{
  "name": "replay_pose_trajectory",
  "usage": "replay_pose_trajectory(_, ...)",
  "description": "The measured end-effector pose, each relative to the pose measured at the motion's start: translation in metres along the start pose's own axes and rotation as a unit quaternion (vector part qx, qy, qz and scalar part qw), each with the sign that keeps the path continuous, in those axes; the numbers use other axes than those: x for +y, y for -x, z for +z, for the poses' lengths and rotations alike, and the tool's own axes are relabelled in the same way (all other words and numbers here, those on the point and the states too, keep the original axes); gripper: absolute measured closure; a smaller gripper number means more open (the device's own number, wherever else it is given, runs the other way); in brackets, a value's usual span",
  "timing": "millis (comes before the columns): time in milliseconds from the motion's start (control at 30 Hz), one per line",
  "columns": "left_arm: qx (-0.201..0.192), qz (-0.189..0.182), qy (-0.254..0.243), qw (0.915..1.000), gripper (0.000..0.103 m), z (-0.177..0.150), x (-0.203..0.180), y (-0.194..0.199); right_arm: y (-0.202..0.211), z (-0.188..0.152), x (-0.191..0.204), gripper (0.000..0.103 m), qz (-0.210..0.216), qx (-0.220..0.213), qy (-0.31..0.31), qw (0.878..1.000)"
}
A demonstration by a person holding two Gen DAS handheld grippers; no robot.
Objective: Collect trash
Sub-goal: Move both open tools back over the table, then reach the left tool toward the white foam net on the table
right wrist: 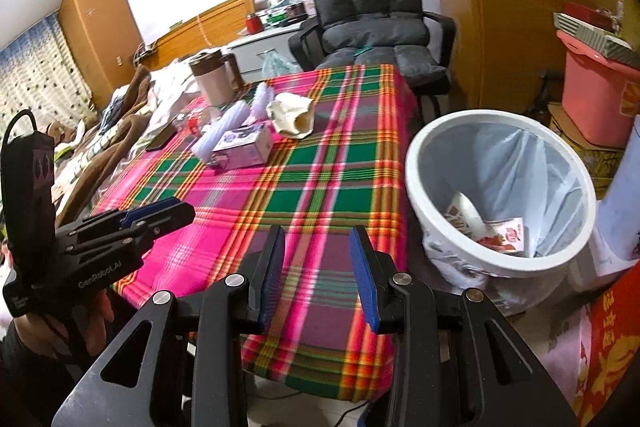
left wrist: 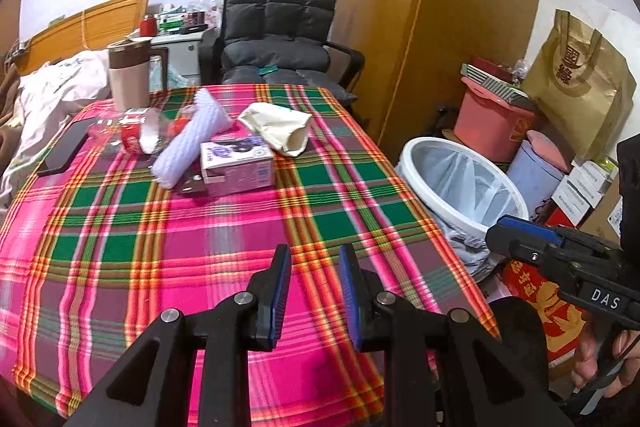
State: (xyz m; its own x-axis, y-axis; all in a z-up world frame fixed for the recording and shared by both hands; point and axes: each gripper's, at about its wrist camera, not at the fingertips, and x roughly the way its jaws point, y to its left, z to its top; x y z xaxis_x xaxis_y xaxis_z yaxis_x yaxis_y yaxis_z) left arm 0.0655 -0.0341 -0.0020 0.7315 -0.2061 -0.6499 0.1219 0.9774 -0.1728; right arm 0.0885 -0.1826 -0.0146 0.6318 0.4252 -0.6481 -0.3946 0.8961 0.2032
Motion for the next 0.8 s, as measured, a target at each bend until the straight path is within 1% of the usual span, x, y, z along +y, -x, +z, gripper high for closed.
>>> replay_pose_trajectory(200,0.003,0.007,0.014,0.9999,0.079,-0.003,0.018,0.003,-0.005,0.005,0.009,0.067,0.007,0.003,0.014,1.000)
replay_pose_trajectory(367,-0.003,0.020,0.019,0.9996,0.079,-0.003,0.030,0.007,-0.009,0.011,0.016,0.067,0.013,-0.001,0.023,1.000)
replay_pose_trajectory(467,-0.006,0.022,0.026,0.9994,0.079,-0.002,0.037,0.009,-0.010,0.014,0.020,0.061,0.023,-0.004,0.028,0.999)
replay_pose_trajectory(533,-0.007,0.029,0.029,0.9991,0.079,-0.001,0.041,0.009,-0.012,0.016,0.024,0.060,0.025,-0.007,0.036,0.999)
replay_pose_trajectory(700,-0.004,0.031,0.042,0.9986,0.079,0.001,0.054,0.007,-0.021,0.020,0.027,0.060,0.030,0.014,0.032,0.999)
replay_pose_trajectory(800,-0.003,0.035,0.044,0.9984,0.079,0.004,0.061,0.005,-0.022,0.023,0.033,0.060,0.034,0.013,0.043,0.998)
